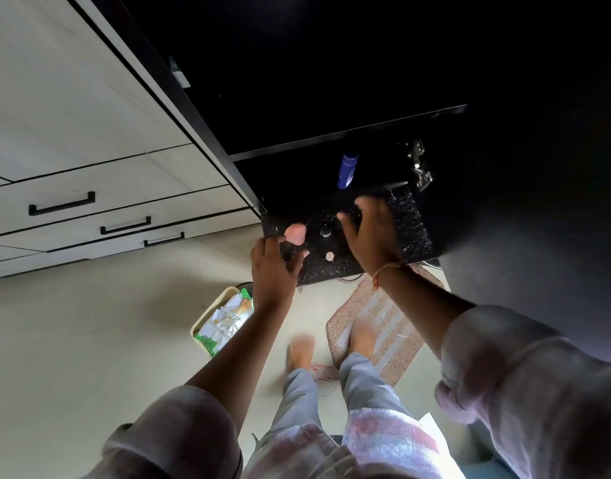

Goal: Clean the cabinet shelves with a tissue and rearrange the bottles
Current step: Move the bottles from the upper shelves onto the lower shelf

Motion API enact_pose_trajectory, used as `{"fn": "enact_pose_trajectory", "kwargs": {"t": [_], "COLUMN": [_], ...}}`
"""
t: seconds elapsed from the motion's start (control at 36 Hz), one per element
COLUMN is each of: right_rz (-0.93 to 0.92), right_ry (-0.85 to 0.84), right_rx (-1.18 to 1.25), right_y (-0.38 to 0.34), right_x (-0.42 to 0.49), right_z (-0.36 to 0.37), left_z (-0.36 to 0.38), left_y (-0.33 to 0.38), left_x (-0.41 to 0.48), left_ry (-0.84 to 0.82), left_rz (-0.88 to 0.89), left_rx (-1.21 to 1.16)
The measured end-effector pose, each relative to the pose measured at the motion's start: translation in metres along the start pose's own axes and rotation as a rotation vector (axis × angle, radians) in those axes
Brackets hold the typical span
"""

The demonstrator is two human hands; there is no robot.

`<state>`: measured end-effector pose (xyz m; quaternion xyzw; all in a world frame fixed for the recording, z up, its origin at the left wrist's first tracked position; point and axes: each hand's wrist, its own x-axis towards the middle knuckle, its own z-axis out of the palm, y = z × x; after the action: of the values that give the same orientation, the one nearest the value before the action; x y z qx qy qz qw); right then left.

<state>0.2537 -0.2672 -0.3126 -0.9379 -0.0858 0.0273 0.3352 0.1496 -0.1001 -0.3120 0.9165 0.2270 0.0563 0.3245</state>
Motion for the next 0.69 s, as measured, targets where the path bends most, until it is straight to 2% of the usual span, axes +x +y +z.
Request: {"fn": "enact_pose_trajectory", "kwargs": {"t": [0.11,0.42,0.58,0.69], "right_rz": [0.027,0.002,-0.086,-0.145], "right_ry": [0.064,-0.111,-0.104,-0.18], "right_rx": [0.011,-0.197,-0.064,0.029], "right_y": [-0.005,-0.01,-0.022,-0.037], "right_x": [0.047,0.116,0.105,0.091], "right_z": [-0.01,-0.004,-0.003,-0.002], "left_z": [-0.002,-0.009,-0.011,-0.01], "left_y": [-0.002,-0.001,0.004,0.004], "left_x": [0.005,0.011,0.013,0.016], "left_ry": [0.01,-0.016,-0.035,-0.037], "left_rz": [-0.048,-0.067,-0.082,-0.087], "left_rx": [-0.012,-0.032,-0.051,-0.068]}}
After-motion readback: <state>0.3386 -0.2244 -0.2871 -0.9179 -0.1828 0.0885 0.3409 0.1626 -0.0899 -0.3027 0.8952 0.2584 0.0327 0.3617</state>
